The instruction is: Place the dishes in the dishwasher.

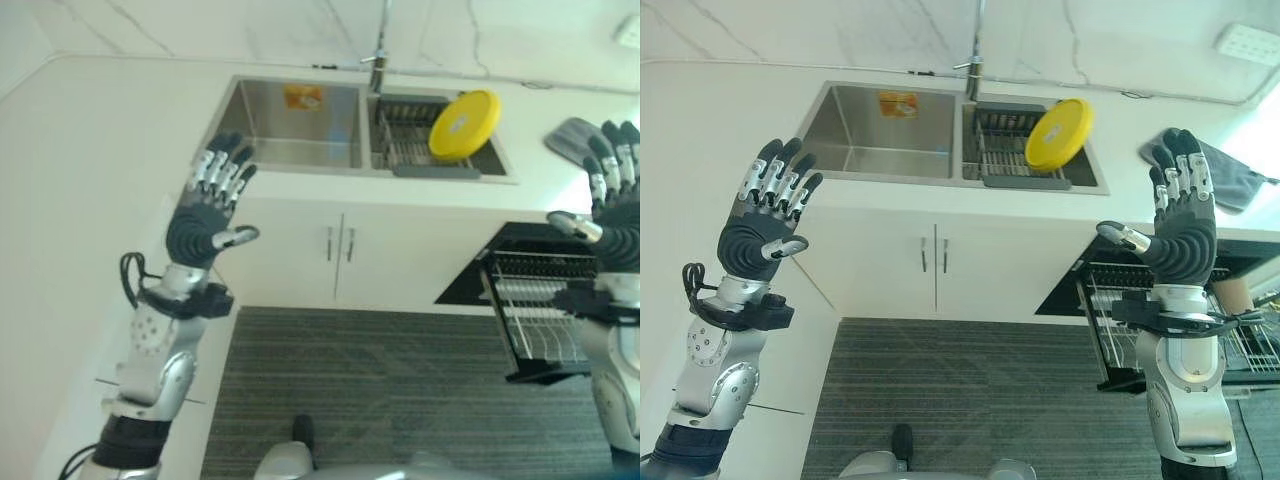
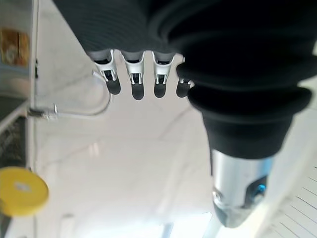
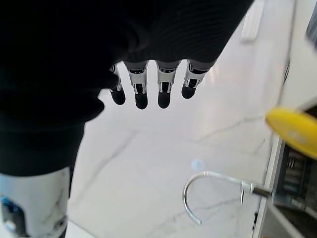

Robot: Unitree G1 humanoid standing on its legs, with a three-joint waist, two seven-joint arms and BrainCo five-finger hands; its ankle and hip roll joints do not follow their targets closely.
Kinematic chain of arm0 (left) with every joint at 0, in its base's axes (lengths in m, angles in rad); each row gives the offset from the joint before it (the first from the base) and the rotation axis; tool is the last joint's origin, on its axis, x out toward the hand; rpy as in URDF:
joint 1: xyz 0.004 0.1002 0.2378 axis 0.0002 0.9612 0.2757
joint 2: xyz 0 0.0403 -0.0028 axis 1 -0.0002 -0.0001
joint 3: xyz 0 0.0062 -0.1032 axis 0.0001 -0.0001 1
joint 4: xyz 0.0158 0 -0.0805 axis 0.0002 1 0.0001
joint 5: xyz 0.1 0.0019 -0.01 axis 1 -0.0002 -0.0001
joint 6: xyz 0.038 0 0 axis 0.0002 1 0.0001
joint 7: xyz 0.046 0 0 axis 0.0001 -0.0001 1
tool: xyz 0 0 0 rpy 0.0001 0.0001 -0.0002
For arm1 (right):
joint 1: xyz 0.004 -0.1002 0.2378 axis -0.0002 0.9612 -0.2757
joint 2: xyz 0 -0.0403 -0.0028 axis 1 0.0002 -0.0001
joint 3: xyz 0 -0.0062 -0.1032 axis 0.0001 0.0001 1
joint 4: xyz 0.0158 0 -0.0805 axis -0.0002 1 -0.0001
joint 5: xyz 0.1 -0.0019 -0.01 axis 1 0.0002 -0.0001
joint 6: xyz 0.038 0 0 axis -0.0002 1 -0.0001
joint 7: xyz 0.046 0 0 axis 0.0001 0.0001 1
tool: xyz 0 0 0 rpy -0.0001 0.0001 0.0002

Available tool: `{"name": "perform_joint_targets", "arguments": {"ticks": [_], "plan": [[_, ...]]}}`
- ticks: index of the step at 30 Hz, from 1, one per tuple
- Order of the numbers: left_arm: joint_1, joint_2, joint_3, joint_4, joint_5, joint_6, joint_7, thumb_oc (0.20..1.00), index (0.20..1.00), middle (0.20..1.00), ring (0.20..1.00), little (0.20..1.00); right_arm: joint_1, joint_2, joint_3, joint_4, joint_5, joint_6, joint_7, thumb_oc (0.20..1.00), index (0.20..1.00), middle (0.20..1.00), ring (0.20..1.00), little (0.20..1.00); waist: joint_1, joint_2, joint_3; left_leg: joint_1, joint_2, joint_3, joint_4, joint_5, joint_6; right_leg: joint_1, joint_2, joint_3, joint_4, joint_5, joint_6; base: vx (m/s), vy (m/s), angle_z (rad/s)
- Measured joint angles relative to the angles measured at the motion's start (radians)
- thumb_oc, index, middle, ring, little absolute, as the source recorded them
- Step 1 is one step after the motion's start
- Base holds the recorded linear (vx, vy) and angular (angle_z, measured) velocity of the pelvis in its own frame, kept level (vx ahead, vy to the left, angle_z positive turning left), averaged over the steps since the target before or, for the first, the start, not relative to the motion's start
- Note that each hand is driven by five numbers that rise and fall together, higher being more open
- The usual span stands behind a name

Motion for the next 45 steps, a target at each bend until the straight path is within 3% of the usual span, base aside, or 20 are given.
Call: {"name": "perform_joint_targets", "arguments": {"ticks": [2,7,10,13,15,17,20,22,24,26,29,31,32,33,34,35,36,38,43,45], "plan": [[0.007,0.001,0.007,-0.001,0.037,0.016,-0.001,1.000,1.000,1.000,1.000,1.000,0.002,0.007,0.000,0.018,-0.002,0.001,0.005,1.000,1.000,1.000,1.000,1.000,0.007,0.000,-0.003,0.016,-0.006,-0.004,0.001,-0.019,0.023,-0.026,0.030,0.000,0.023,-0.035,-0.001,0.20,0.304,0.10],[0.026,0.003,0.014,-0.015,0.117,0.037,0.001,1.000,1.000,1.000,1.000,1.000,0.059,0.017,-0.005,0.016,-0.008,0.001,0.020,1.000,1.000,1.000,1.000,1.000,-0.008,0.015,-0.012,0.050,-0.020,-0.003,0.020,-0.066,0.045,-0.133,0.020,0.066,0.249,0.029,0.011,0.18,0.276,-0.03],[0.046,-0.005,0.014,-0.022,0.166,0.042,0.023,1.000,1.000,1.000,1.000,1.000,0.062,-0.011,0.011,0.016,-0.009,0.006,0.051,1.000,1.000,1.000,1.000,1.000,-0.021,0.023,-0.014,0.072,-0.001,0.024,0.017,-0.078,0.057,-0.234,0.064,0.044,0.372,-0.138,-0.013,0.15,0.020,-0.24],[0.048,0.003,0.013,-0.022,0.193,0.046,0.044,1.000,1.000,1.000,1.000,1.000,0.022,-0.082,0.011,0.037,-0.007,0.007,0.063,1.000,1.000,1.000,1.000,1.000,-0.022,0.008,-0.022,0.081,0.005,0.059,0.018,-0.086,0.036,-0.246,0.085,-0.077,0.150,-0.125,-0.048,0.18,-0.209,-0.29],[0.059,0.003,0.013,-0.017,0.198,0.044,0.062,1.000,1.000,1.000,1.000,1.000,-0.017,-0.084,0.009,0.096,0.003,0.005,0.076,1.000,1.000,1.000,1.000,1.000,-0.018,-0.003,-0.031,0.084,0.020,0.083,0.018,-0.091,0.010,-0.221,0.052,-0.137,-0.042,-0.093,-0.029,0.27,-0.261,-0.32],[0.061,0.003,0.009,0.003,0.222,0.048,0.071,1.000,1.000,1.000,1.000,1.000,0.007,-0.070,0.009,0.097,0.003,0.005,0.083,1.000,1.000,1.000,1.000,1.000,-0.031,-0.011,-0.037,0.088,0.034,0.069,0.014,-0.101,-0.023,-0.178,0.041,-0.048,-0.269,-0.020,-0.009,0.29,-0.246,-0.14],[0.090,0.008,-0.006,0.002,0.233,0.054,0.067,1.000,1.000,1.000,1.000,1.000,0.049,-0.045,0.013,0.091,0.003,0.006,0.083,1.000,1.000,1.000,1.000,1.000,-0.075,-0.032,-0.051,0.138,0.073,0.046,-0.004,-0.114,-0.085,-0.152,0.024,-0.028,-0.305,0.040,-0.028,0.34,-0.333,0.19],[0.142,0.031,0.003,0.001,0.233,0.055,0.064,1.000,1.000,1.000,1.000,1.000,0.089,-0.036,0.010,0.094,0.004,0.004,0.086,1.000,1.000,1.000,1.000,1.000,-0.074,-0.076,-0.080,0.190,0.091,0.037,-0.014,-0.140,-0.163,-0.111,0.036,-0.026,-0.298,0.064,0.000,0.30,-0.355,0.08],[0.172,-0.023,-0.010,0.006,0.232,0.072,0.057,1.000,1.000,1.000,1.000,1.000,0.088,-0.056,0.007,0.110,0.018,0.006,0.089,1.000,1.000,1.000,1.000,1.000,-0.076,0.049,-0.074,0.186,0.199,-0.006,-0.017,-0.141,-0.174,-0.104,0.160,-0.054,-0.280,0.022,-0.037,0.31,-0.432,0.00],[0.153,-0.059,-0.007,0.005,0.232,0.078,0.056,1.000,1.000,1.000,1.000,1.000,0.081,-0.084,0.008,0.120,0.022,0.013,0.099,1.000,1.000,1.000,1.000,1.000,-0.076,0.109,-0.067,0.176,0.249,-0.026,0.009,-0.120,-0.194,-0.092,0.212,-0.074,-0.280,0.017,-0.081,0.27,-0.419,0.04],[0.144,-0.069,-0.001,-0.010,0.223,0.078,0.056,1.000,1.000,1.000,1.000,1.000,0.043,-0.106,0.013,0.126,0.024,0.033,0.105,1.000,1.000,1.000,1.000,1.000,-0.094,0.116,-0.068,0.186,0.290,-0.033,0.061,-0.060,-0.232,-0.047,0.250,-0.088,-0.273,-0.050,-0.093,0.42,-0.581,0.07],[0.167,-0.056,0.005,-0.034,0.187,0.088,0.041,1.000,1.000,1.000,1.000,1.000,0.029,-0.108,0.000,0.074,0.043,0.051,0.119,1.000,1.000,1.000,1.000,1.000,-0.080,0.064,-0.060,0.115,0.311,-0.033,0.192,-0.021,-0.211,-0.066,0.272,-0.079,-0.235,-0.094,-0.124,0.35,-0.497,-0.04],[0.162,-0.037,0.002,-0.029,0.187,0.095,0.040,1.000,1.000,1.000,1.000,1.000,0.026,-0.108,-0.003,0.066,0.052,0.050,0.125,1.000,1.000,1.000,1.000,1.000,-0.069,0.045,-0.061,0.047,0.322,-0.078,0.309,0.032,-0.237,-0.057,0.288,-0.078,-0.238,-0.116,-0.160,0.31,-0.373,-0.13],[0.176,-0.022,0.015,-0.031,0.186,0.096,0.038,1.000,1.000,1.000,1.000,1.000,0.039,-0.091,-0.014,0.068,0.063,0.052,0.137,1.000,1.000,1.000,1.000,1.000,-0.052,0.030,-0.057,-0.081,0.321,-0.115,0.509,0.151,-0.251,-0.049,0.294,-0.062,-0.245,-0.137,-0.204,0.27,-0.123,-0.10],[0.201,-0.030,0.034,-0.036,0.185,0.095,0.038,1.000,1.000,1.000,1.000,1.000,0.045,-0.080,-0.021,0.068,0.063,0.053,0.139,1.000,1.000,1.000,1.000,1.000,-0.041,0.026,-0.053,-0.169,0.315,-0.127,0.634,0.214,-0.217,-0.037,0.285,-0.052,-0.254,-0.142,-0.231,0.23,0.082,-0.03],[0.235,-0.035,0.041,-0.034,0.181,0.094,0.032,1.000,1.000,1.000,1.000,1.000,0.051,-0.061,-0.033,0.071,0.062,0.064,0.137,1.000,1.000,1.000,1.000,1.000,-0.044,0.030,-0.039,-0.235,0.260,-0.123,0.646,0.058,-0.176,-0.012,0.259,-0.062,-0.287,-0.135,-0.225,0.23,0.316,0.01],[0.242,-0.051,0.041,-0.034,0.180,0.093,0.025,1.000,1.000,1.000,1.000,1.000,0.046,-0.072,-0.035,0.073,0.061,0.075,0.137,1.000,1.000,1.000,1.000,1.000,-0.045,0.057,-0.019,-0.232,0.235,-0.090,0.529,0.006,-0.177,0.011,0.257,-0.077,-0.296,-0.123,-0.218,0.18,0.355,0.03],[0.245,-0.066,0.031,-0.034,0.146,0.074,0.010,1.000,1.000,1.000,1.000,1.000,0.045,-0.088,-0.022,0.100,0.058,0.086,0.135,1.000,1.000,1.000,1.000,1.000,-0.064,0.119,-0.023,-0.152,0.227,0.007,0.033,0.000,-0.202,0.036,0.285,-0.116,-0.296,-0.141,-0.203,0.14,0.417,0.13],[0.153,-0.071,-0.012,-0.006,0.143,0.049,-0.001,1.000,1.000,1.000,1.000,1.000,0.035,-0.118,-0.033,0.092,0.040,0.076,0.127,1.000,1.000,1.000,1.000,1.000,-0.077,0.103,-0.011,-0.139,0.219,0.019,-0.030,0.018,-0.214,0.076,0.279,-0.104,-0.295,-0.160,-0.182,0.13,0.413,-0.10],[0.151,-0.070,-0.007,-0.004,0.143,0.037,-0.002,1.000,1.000,1.000,1.000,1.000,0.056,-0.118,-0.052,0.080,0.041,0.068,0.126,1.000,1.000,1.000,1.000,1.000,-0.087,0.102,-0.011,-0.094,0.186,0.021,-0.030,0.043,-0.180,0.110,0.264,-0.098,-0.295,-0.176,-0.157,0.17,0.415,-0.19]]}}
